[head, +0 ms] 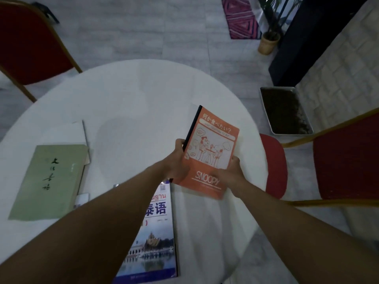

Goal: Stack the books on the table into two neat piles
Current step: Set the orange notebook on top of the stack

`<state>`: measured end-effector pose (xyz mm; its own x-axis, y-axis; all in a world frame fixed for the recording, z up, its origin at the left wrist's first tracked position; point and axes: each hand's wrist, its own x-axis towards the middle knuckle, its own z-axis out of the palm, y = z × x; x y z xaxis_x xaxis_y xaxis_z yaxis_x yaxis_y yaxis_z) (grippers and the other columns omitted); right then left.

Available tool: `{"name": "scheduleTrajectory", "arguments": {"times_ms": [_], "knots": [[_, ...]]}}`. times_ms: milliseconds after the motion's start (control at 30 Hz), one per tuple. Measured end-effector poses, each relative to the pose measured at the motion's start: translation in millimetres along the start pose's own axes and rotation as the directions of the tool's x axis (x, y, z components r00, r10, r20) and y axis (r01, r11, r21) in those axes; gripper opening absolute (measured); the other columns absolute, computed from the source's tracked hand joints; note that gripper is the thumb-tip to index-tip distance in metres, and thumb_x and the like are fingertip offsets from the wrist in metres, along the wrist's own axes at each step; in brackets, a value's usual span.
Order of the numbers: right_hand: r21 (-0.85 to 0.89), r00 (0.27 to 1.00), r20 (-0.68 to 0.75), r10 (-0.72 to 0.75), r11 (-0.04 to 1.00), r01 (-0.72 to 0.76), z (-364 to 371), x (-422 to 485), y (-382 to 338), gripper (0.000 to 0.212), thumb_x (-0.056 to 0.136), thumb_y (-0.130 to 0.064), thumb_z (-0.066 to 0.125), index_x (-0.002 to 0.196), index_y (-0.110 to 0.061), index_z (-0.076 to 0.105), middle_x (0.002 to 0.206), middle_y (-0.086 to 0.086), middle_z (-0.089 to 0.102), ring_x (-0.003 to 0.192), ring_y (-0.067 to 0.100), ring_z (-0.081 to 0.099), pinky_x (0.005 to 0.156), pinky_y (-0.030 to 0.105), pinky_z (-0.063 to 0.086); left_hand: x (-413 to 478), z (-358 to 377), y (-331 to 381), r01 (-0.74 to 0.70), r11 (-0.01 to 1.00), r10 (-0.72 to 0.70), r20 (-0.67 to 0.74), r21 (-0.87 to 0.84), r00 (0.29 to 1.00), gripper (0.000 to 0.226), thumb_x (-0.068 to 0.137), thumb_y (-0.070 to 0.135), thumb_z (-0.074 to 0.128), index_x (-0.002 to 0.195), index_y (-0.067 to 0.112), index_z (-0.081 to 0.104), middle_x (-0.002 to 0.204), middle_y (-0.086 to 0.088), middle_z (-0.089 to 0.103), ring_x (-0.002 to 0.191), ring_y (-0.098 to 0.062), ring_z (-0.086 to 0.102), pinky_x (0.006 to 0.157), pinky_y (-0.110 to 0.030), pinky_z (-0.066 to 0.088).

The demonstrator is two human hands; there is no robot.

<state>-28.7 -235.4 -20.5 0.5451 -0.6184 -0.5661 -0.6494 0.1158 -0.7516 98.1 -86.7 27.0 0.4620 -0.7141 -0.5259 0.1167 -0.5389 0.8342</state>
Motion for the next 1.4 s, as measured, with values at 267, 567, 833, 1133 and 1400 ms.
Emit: {"name": "scheduleTrajectory", "arguments": {"times_ms": [267, 567, 833, 1133, 1400], "knots": [[-0.211, 0.996, 0.085, -0.02, 0.977, 0.037, 57.4, -63.4, 12.7, 0.075, 0.075, -0.004, 0.083, 0.118, -0.02, 0.023, 0.094, -0.012, 0.048, 0.083, 0.009, 0.058, 0.057, 0.021, 0.05, -78.3, -15.3, -68.7, 0.111, 0.89, 0.008, -0.257, 0.443, 0.966, 0.064, 0.089, 0.025, 0.066, 0.142, 0.014, 0.032, 0.14, -0.013, 0.036, 0.134, -0.031, 0.037, 0.11, -0.047, 0.042], [-0.393, 0.981, 0.189, -0.038, 0.913, 0.111, 118.2, -126.8, 49.4, 0.078, 0.075, -0.002, 0.084, 0.126, -0.016, 0.028, 0.108, -0.002, 0.053, 0.071, 0.004, 0.055, 0.037, 0.009, 0.041, -159.3, -20.6, -157.4, 0.37, 0.712, -0.242, -0.287, 0.596, 0.927, 0.107, 0.085, 0.027, 0.068, 0.155, 0.005, -0.01, 0.16, -0.018, 0.01, 0.148, -0.036, 0.015, 0.119, -0.049, 0.028], [-0.565, 0.988, 0.147, -0.046, 0.816, 0.121, 149.3, -157.5, 74.3, 0.089, 0.074, -0.015, 0.086, 0.143, -0.018, 0.031, 0.13, 0.01, 0.038, 0.124, 0.027, 0.046, 0.089, 0.033, 0.049, -192.7, -8.7, -200.5, 0.439, 0.694, -0.26, -0.37, 0.57, 0.892, 0.1, 0.084, 0.038, 0.067, 0.153, 0.007, 0.002, 0.15, -0.013, 0.023, 0.139, -0.029, 0.027, 0.11, -0.042, 0.039], [-0.666, 0.983, 0.183, -0.026, 0.732, 0.143, 156.9, -162.3, 89.1, 0.095, 0.073, -0.031, 0.086, 0.146, -0.015, 0.027, 0.136, 0.008, 0.029, 0.129, 0.025, 0.039, 0.09, 0.029, 0.046, -199.9, -6.4, -212.6, 0.444, 0.781, -0.253, -0.427, 0.44, 0.868, 0.064, 0.096, 0.03, 0.055, 0.143, 0.004, 0.021, 0.14, -0.014, 0.026, 0.127, -0.025, 0.041, 0.102, -0.037, 0.048], [-0.694, 0.991, 0.123, -0.053, 0.709, 0.124, 162.6, -160.6, 92.5, 0.084, 0.082, -0.047, 0.077, 0.144, -0.016, 0.029, 0.139, 0.01, 0.034, 0.129, 0.027, 0.041, 0.093, 0.035, 0.046, -195.9, -10.7, -213.6, 0.466, 0.745, -0.274, -0.418, 0.477, 0.866, 0.071, 0.094, 0.041, 0.058, 0.145, 0.007, 0.023, 0.144, -0.016, 0.032, 0.132, -0.03, 0.042, 0.1, -0.039, 0.047]]}}
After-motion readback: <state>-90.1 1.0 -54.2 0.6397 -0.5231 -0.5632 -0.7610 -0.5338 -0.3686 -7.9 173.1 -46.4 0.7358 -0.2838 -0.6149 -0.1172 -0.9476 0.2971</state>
